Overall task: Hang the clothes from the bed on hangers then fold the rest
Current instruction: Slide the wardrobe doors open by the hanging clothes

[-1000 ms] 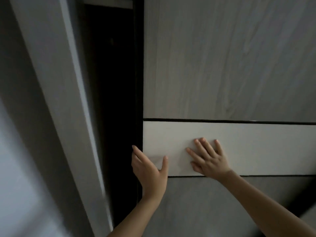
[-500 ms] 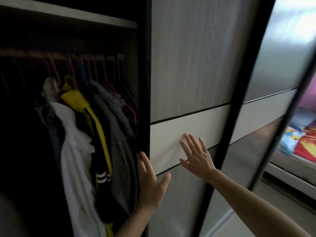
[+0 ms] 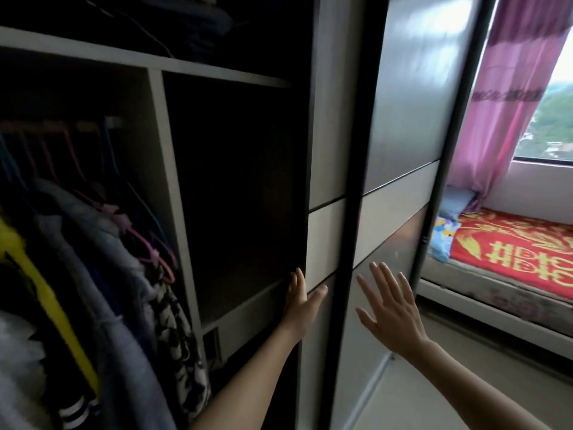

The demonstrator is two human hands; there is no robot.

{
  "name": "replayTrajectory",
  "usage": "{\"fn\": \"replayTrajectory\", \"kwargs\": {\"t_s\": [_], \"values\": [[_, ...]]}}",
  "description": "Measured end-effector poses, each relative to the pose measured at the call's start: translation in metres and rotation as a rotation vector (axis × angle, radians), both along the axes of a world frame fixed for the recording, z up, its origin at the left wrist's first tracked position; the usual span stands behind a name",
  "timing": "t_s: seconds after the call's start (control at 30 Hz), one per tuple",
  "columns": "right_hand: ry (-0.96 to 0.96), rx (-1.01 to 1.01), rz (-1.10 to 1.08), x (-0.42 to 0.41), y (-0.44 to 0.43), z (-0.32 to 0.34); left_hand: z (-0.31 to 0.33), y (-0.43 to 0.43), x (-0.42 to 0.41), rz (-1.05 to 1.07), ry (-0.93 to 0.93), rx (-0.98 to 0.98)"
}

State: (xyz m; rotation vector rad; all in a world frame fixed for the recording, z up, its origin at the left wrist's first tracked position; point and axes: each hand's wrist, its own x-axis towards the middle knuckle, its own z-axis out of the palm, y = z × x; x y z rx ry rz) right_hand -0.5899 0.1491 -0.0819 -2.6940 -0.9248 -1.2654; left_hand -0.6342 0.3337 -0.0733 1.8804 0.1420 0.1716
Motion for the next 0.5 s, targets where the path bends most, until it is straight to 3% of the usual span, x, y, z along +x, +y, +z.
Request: {"fn": "replayTrajectory", "kwargs": {"t_s": [0.17, 0.5], "values": [[-0.025, 0.022, -0.078, 0.016, -0.055, -0.013, 0.010, -0.026, 0.040, 0.020, -0.004, -0.118], [-0.011, 0.054, -0.217, 0.031, -0.139, -0.035, 0.009, -0.063, 0.095, 0.126, -0.066, -0.066]]}}
